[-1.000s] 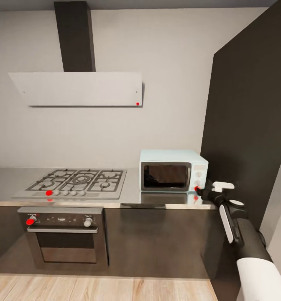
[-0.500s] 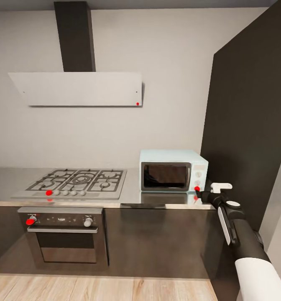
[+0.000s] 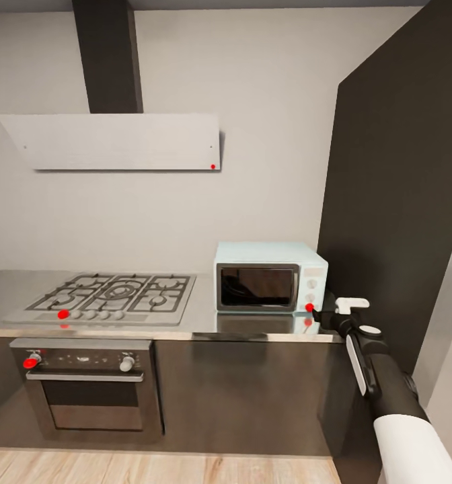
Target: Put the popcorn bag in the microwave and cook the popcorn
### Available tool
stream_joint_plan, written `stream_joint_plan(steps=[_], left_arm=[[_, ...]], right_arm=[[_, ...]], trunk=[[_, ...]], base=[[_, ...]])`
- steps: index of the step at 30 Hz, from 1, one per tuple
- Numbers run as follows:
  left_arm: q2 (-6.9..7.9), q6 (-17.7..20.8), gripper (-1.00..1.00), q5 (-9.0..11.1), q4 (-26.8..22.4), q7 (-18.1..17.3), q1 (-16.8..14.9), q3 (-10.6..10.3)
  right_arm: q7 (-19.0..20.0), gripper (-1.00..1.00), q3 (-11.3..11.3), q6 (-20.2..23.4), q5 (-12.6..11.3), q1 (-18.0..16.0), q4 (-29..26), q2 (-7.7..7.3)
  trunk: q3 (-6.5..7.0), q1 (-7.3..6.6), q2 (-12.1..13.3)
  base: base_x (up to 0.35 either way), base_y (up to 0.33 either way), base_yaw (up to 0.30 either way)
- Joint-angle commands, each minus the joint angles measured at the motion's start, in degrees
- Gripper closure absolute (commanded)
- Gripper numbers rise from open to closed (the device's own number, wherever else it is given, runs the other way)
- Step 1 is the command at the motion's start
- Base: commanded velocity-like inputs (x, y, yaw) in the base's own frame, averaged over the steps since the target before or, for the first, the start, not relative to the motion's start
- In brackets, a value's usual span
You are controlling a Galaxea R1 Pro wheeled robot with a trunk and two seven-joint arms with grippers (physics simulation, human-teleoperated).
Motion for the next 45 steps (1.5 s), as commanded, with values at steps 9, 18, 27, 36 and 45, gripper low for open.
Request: stream_joint_plan(steps=[9,18,27,36,45], left_arm=[[0.14,-0.3,-1.00,0.5,0.1,0.0,0.0,-0.6],[0.16,-0.3,-1.00,0.5,0.1,0.0,0.0,-0.6],[0.07,-0.3,-1.00,0.4,0.1,0.0,0.0,-0.6],[0.00,-0.3,-1.00,0.3,0.1,0.0,0.0,-0.6],[0.08,-0.3,-1.00,0.4,0.1,0.0,0.0,-0.6]], right_arm=[[0.5,-1.00,-0.2,0.1,0.6,0.0,0.1,1.49],[1.2,-1.00,-0.4,0.1,0.7,0.0,3.5,1.26],[2.3,-1.00,-0.7,-2.6,0.8,0.0,6.9,0.40],[5.0,-1.00,-0.9,-2.8,0.8,0.0,6.6,-0.45],[4.8,-1.00,-1.0,-2.8,0.8,0.0,6.8,-0.65]], trunk=[[-0.08,0.00,-0.1],[-0.08,0.00,-0.1],[-0.08,0.00,-0.1],[-0.08,0.00,-0.1],[-0.08,0.00,-0.1]], base=[[0.199,-0.001,0.000],[0.144,0.000,0.000],[0.001,0.000,0.000],[0.000,0.000,0.000],[0.213,0.000,0.000]])
